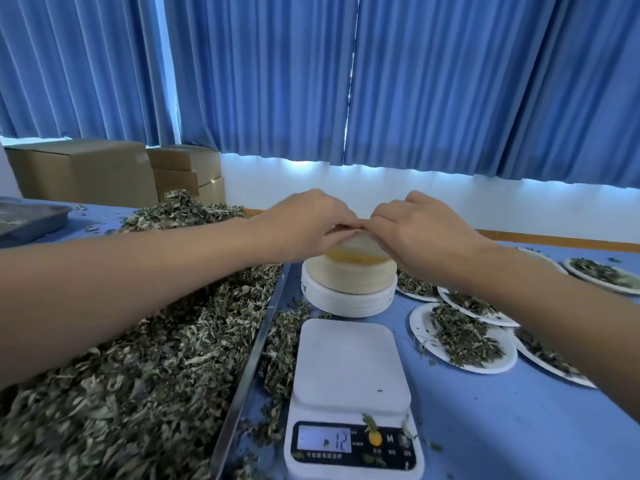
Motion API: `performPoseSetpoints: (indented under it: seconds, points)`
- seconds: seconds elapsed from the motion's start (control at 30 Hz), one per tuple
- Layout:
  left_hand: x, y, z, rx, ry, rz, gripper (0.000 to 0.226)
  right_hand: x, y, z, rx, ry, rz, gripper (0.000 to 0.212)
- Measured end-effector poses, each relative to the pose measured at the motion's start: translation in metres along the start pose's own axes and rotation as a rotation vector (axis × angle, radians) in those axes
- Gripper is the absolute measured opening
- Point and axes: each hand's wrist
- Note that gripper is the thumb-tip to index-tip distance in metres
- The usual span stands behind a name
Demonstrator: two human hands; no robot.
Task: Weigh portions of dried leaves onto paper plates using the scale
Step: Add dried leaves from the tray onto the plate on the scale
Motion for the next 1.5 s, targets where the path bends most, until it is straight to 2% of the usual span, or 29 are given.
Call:
performPoseSetpoints:
  seconds: [0.13,0.23,0.33,0.4,0.5,0.6,0.63,0.67,0.73,0.8,0.87,1.0,1.17,1.3,1.5]
  points:
    - [-0.001,-0.057,-0.047,-0.103,0.012,-0.015,0.025,0.011,-0.056,0.046,0.038,0.084,-0.205,0.017]
    - [-0.014,-0.103,-0.081,-0.196,0.084,0.076,0.029,0.000,-0.098,0.092,0.073,0.169,-0.326,0.018]
    - [-0.028,-0.126,-0.098,-0.150,0.058,0.223,0.030,-0.014,-0.122,0.121,0.110,0.226,-0.310,0.020]
    - [-0.029,-0.128,-0.099,-0.084,-0.079,0.270,0.031,-0.019,-0.128,0.124,0.089,0.288,-0.304,0.022]
    - [-0.022,-0.122,-0.086,0.092,-0.262,0.192,0.043,-0.025,-0.136,0.121,-0.140,0.490,-0.356,0.028]
    - [-0.010,-0.113,-0.050,0.337,-0.211,0.043,0.040,-0.028,-0.145,0.112,-0.508,0.758,-0.350,0.032]
    - [-0.008,-0.111,-0.036,0.403,-0.137,0.080,0.034,-0.030,-0.148,0.108,-0.611,0.803,-0.346,0.030]
    - [-0.008,-0.110,-0.024,0.478,-0.066,0.194,0.034,-0.033,-0.151,0.104,-0.694,0.836,-0.331,0.029]
    - [-0.013,-0.111,-0.008,0.607,-0.004,0.533,0.047,-0.040,-0.155,0.098,-0.788,0.886,-0.248,0.030]
    - [-0.023,-0.115,-0.007,0.625,0.005,0.789,0.047,-0.045,-0.157,0.098,-0.794,0.922,-0.109,0.033]
    - [-0.031,-0.118,-0.012,0.594,0.027,0.874,0.039,-0.046,-0.156,0.100,-0.772,0.932,0.003,0.038]
    - [-0.033,-0.118,-0.015,0.603,0.052,0.808,0.039,-0.044,-0.153,0.102,-0.770,0.982,0.033,0.040]
    - [-0.024,-0.122,-0.007,0.709,-0.064,0.735,0.072,-0.044,-0.158,0.100,-0.798,1.041,0.037,0.035]
    - [-0.015,-0.120,-0.006,0.745,-0.028,0.571,0.057,-0.044,-0.159,0.097,-0.814,1.065,0.058,0.031]
    - [-0.005,-0.119,-0.001,0.814,0.048,0.366,0.052,-0.041,-0.158,0.098,-0.808,1.059,0.100,0.031]
Point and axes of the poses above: each hand's wrist, its own y-axis towards the middle knuckle, its own x-axis out of the back of the hand, z = x × y, and after that the axes turned 2 degrees about -x, right-handed
